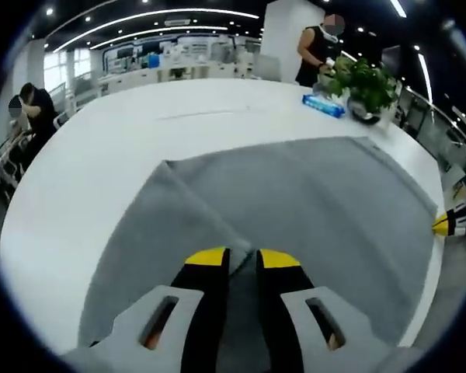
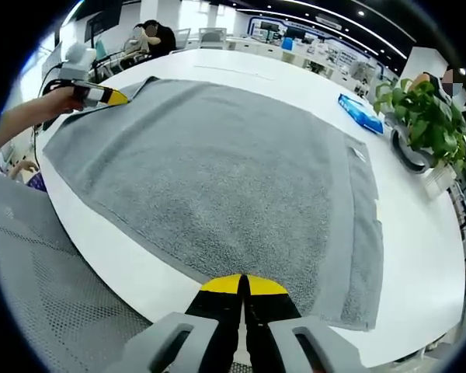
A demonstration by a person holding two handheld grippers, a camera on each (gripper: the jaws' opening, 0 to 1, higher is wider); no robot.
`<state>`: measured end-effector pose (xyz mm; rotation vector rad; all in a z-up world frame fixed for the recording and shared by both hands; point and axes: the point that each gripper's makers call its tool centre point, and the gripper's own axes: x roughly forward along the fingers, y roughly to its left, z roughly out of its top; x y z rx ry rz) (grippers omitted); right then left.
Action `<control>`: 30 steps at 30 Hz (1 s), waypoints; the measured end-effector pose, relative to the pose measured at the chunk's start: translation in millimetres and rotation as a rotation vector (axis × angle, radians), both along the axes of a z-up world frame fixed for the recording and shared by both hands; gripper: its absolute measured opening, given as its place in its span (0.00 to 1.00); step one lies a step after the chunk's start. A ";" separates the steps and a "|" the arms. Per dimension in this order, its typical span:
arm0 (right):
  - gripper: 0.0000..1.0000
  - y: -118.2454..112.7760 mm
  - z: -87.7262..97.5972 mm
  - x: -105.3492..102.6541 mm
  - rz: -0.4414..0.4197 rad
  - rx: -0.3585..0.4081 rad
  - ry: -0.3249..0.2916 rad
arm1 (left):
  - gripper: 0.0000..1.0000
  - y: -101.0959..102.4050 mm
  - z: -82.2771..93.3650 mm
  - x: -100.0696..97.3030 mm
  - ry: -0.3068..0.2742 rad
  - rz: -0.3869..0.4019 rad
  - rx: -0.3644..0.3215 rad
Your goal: Open the folded towel by lifting each exposed corner and separating the folded layers until the towel lies flat within the target outline without major curled edges
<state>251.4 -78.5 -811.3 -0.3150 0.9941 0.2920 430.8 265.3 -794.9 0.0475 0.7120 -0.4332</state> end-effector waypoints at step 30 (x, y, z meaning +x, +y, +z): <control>0.00 -0.2 -0.4 0.7 0.000 0.008 0.001 | 0.01 125.6 71.7 70.4 -0.168 0.214 0.078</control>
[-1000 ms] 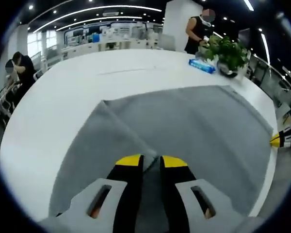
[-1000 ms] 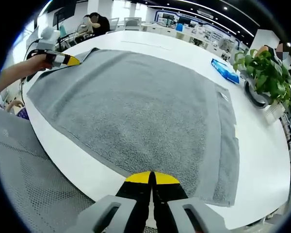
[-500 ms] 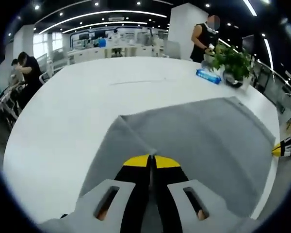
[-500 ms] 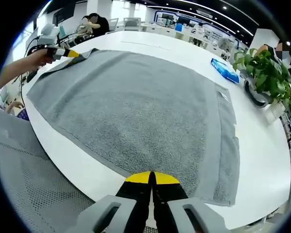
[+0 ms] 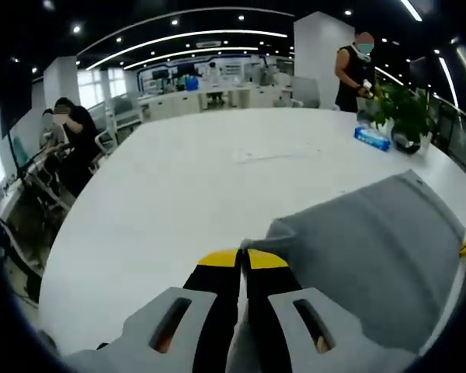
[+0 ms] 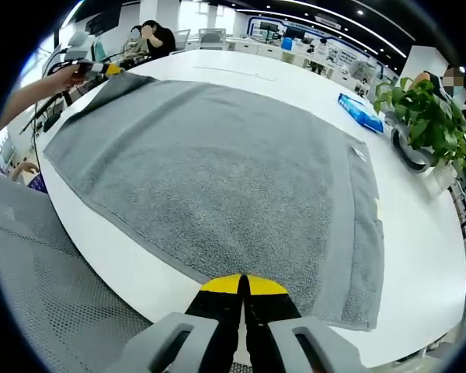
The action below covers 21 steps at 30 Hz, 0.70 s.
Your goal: Open the folded towel by lifting each exposed corner and separating the folded layers until the towel lies flat within the target outline without major curled edges
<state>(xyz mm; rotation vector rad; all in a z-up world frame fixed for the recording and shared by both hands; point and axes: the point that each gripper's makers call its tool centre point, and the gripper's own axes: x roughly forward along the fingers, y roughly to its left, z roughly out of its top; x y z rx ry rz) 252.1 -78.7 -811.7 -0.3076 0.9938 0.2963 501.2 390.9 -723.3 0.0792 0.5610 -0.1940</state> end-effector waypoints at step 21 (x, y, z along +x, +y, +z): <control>0.00 -0.3 0.5 0.6 -0.032 0.040 0.024 | 0.05 46.8 -5.6 19.8 -0.038 0.096 0.074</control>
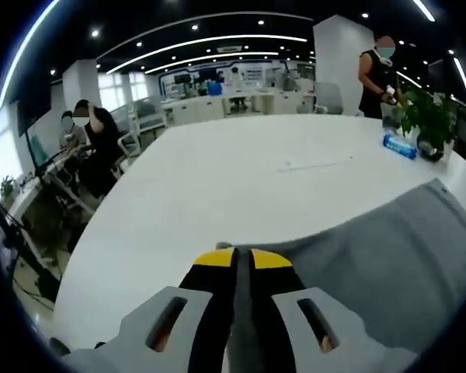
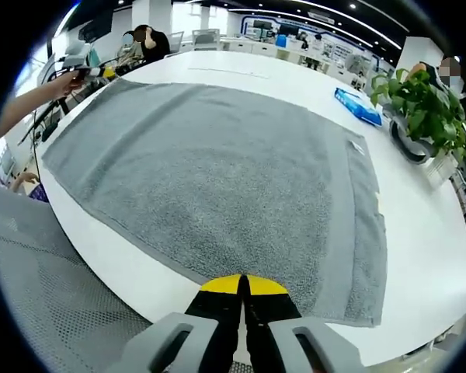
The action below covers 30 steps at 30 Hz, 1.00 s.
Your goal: Open the folded towel by lifting each exposed corner and separating the folded layers until the towel lies flat within the target outline without major curled edges
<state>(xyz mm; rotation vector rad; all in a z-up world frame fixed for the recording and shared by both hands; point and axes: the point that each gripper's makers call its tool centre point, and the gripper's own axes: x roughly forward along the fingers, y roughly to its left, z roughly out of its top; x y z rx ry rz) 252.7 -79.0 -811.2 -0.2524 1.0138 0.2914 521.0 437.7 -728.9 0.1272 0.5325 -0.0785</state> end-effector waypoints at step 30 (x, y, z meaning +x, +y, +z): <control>0.34 -23.4 0.5 8.0 -0.096 0.058 0.037 | 0.18 -45.9 -69.1 -86.6 0.203 -0.062 -0.054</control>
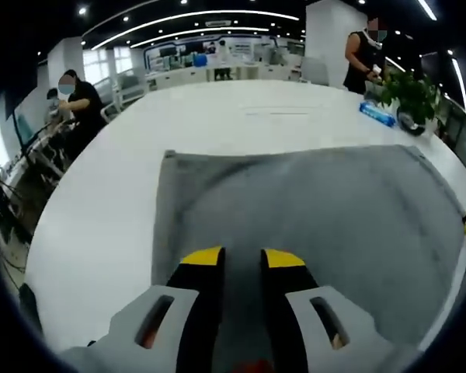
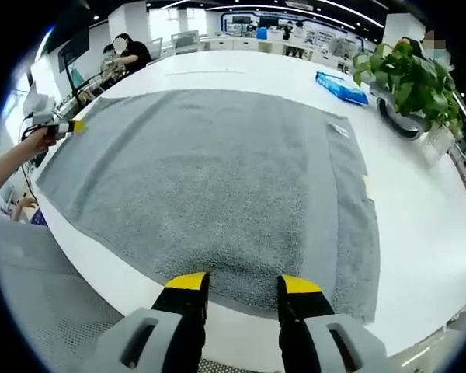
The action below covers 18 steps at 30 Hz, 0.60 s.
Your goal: Open the folded towel by lifting each exposed corner and separating the folded layers until the towel lies flat within the target outline without major curled edges
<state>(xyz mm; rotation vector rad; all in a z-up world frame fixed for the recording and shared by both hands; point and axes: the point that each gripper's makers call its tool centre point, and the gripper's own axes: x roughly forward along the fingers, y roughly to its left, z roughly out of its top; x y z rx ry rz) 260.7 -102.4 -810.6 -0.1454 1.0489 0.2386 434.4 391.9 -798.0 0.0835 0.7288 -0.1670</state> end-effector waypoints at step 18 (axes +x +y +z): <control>0.35 2.7 -0.2 34.9 -0.007 0.012 0.002 | 0.18 0.2 8.4 39.0 -0.023 0.001 -0.012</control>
